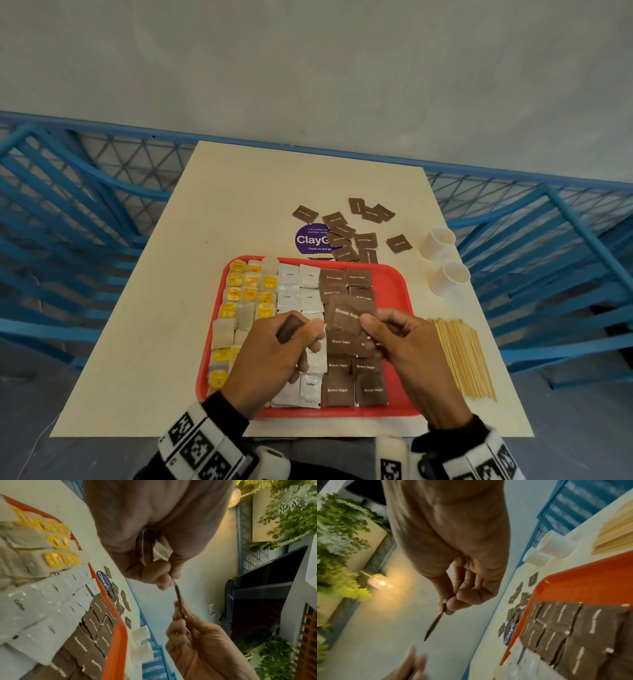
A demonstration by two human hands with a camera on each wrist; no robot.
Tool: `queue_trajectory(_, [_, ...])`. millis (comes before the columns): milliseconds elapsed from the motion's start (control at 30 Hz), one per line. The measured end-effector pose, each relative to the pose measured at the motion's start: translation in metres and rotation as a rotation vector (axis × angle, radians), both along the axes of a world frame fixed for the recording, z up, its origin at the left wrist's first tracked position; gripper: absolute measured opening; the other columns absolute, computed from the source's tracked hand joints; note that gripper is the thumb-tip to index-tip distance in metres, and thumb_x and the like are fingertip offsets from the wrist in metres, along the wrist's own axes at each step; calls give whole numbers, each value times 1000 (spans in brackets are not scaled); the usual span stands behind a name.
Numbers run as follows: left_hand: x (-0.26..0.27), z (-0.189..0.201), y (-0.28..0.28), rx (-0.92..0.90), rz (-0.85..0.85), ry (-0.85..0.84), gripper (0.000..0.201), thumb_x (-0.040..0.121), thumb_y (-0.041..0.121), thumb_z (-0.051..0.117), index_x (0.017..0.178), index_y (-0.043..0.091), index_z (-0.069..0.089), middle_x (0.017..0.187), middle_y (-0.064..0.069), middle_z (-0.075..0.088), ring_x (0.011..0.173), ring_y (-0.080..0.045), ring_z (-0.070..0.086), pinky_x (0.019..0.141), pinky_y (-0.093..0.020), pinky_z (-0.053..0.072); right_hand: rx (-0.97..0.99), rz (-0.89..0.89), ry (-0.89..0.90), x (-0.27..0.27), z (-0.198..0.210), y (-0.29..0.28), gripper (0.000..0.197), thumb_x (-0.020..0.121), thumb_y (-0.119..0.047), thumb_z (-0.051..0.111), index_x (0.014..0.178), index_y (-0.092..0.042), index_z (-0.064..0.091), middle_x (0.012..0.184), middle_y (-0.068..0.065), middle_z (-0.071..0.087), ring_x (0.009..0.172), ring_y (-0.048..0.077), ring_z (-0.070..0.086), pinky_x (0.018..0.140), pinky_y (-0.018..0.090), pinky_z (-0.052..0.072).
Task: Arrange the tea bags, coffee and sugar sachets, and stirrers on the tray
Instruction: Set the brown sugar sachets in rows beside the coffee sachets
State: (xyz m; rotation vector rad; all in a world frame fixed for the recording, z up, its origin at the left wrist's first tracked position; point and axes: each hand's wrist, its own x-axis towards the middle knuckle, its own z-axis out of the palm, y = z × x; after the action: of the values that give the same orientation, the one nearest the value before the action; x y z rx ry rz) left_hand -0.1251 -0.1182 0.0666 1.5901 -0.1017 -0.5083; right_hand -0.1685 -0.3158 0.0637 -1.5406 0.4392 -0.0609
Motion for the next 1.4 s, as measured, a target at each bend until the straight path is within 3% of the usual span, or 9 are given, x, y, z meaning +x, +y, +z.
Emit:
queue_trajectory(200, [6,-25,25,-61,158,329,25,103,18,49,105,7,71,81,-14,66,70,-23,64,64,-36,56,-519,103,340,1,-70,-35,23,92,-24,68,70,-17,70,66,-5,64,61,5,54,62,21,46])
queue_trajectory(300, [6,-30,31,-74,206,406,33,105,22,45,102,6,73,81,-22,68,71,-29,67,77,-45,59,-496,158,470,2,-96,-29,22,92,-25,67,73,-16,69,72,-6,66,64,2,58,58,13,43])
queue_trajectory(433, [6,-28,30,-118,227,422,37,105,25,44,102,5,74,76,-21,66,68,-28,66,72,-44,60,-579,128,466,5,-110,-19,24,87,-19,74,66,-13,64,63,-8,63,50,-6,53,50,7,40])
queue_trajectory(633, [7,-25,24,-190,177,447,40,105,34,42,110,17,77,106,-18,68,90,-29,62,79,-46,60,-686,54,487,4,-114,-12,30,77,-34,81,73,-11,62,68,0,69,69,16,67,67,31,55])
queue_trajectory(800, [6,-15,21,-199,74,401,41,105,35,37,113,27,76,115,-6,73,94,-24,61,84,-41,52,-679,109,450,6,-98,-10,33,81,-36,78,69,-16,54,69,1,66,66,14,63,71,36,56])
queue_trajectory(967, [6,-5,17,-211,-6,346,43,104,34,34,112,34,76,110,5,75,90,-11,67,85,-37,50,-490,154,215,-2,-29,4,42,86,-55,61,77,-14,68,73,4,70,57,1,56,62,22,52])
queue_trajectory(1100, [3,-2,6,-172,-120,299,42,106,34,33,119,31,72,115,2,74,106,-19,69,94,-43,51,-127,336,92,-8,24,28,22,88,-31,70,90,-10,75,76,4,73,55,10,55,52,17,44])
queue_trajectory(1300, [6,-2,-4,69,-67,-130,39,98,34,54,85,1,71,70,-10,71,60,-17,67,62,-37,54,56,72,0,-2,22,17,14,86,-20,73,73,-14,72,68,10,67,52,14,52,50,21,42])
queue_trajectory(1400, [14,4,-11,2,-13,-158,37,95,33,59,76,3,69,61,-9,66,53,-20,63,53,-30,49,159,79,11,-4,24,6,16,81,-25,72,68,-16,68,66,11,63,50,14,49,48,21,37])
